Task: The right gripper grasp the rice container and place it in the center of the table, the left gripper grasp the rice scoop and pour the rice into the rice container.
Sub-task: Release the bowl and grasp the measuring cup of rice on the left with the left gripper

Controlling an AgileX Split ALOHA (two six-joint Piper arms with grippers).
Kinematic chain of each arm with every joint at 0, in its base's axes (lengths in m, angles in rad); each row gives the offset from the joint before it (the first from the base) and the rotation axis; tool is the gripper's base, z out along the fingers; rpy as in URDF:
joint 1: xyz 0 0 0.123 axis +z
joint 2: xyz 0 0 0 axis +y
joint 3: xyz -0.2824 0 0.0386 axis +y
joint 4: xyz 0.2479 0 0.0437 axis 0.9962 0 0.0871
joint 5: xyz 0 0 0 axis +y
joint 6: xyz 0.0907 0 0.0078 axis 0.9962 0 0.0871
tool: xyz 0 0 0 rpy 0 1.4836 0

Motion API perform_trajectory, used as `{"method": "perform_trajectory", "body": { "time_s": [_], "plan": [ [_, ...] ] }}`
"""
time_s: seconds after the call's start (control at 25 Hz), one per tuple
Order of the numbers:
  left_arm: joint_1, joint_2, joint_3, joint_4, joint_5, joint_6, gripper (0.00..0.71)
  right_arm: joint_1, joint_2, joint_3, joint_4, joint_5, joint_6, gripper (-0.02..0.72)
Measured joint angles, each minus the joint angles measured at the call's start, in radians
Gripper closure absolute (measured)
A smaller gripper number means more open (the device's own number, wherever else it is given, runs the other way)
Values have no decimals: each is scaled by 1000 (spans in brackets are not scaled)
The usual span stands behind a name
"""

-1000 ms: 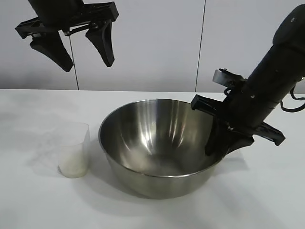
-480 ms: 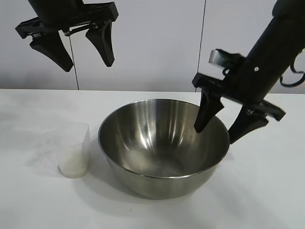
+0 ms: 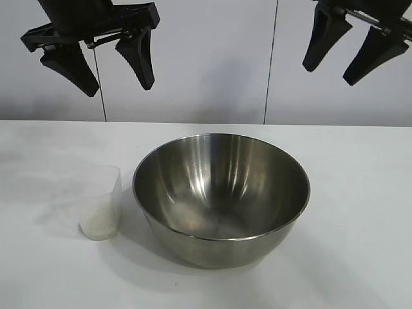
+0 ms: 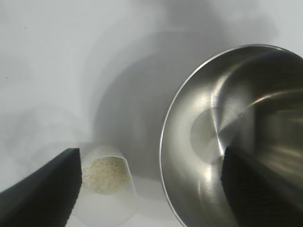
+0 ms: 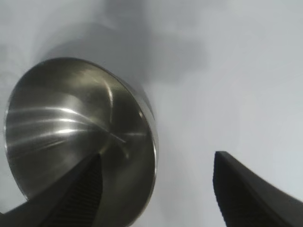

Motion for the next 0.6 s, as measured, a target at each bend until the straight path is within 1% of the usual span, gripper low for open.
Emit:
{"method": "perform_trajectory", "body": {
  "time_s": [0.2, 0.6],
  "plan": [
    [0, 0, 0, 0, -3, 0, 123, 0, 0, -9, 15, 9, 10, 239],
    [0, 0, 0, 0, -85, 0, 123, 0, 0, -10, 11, 15, 10, 239]
  ]
}}
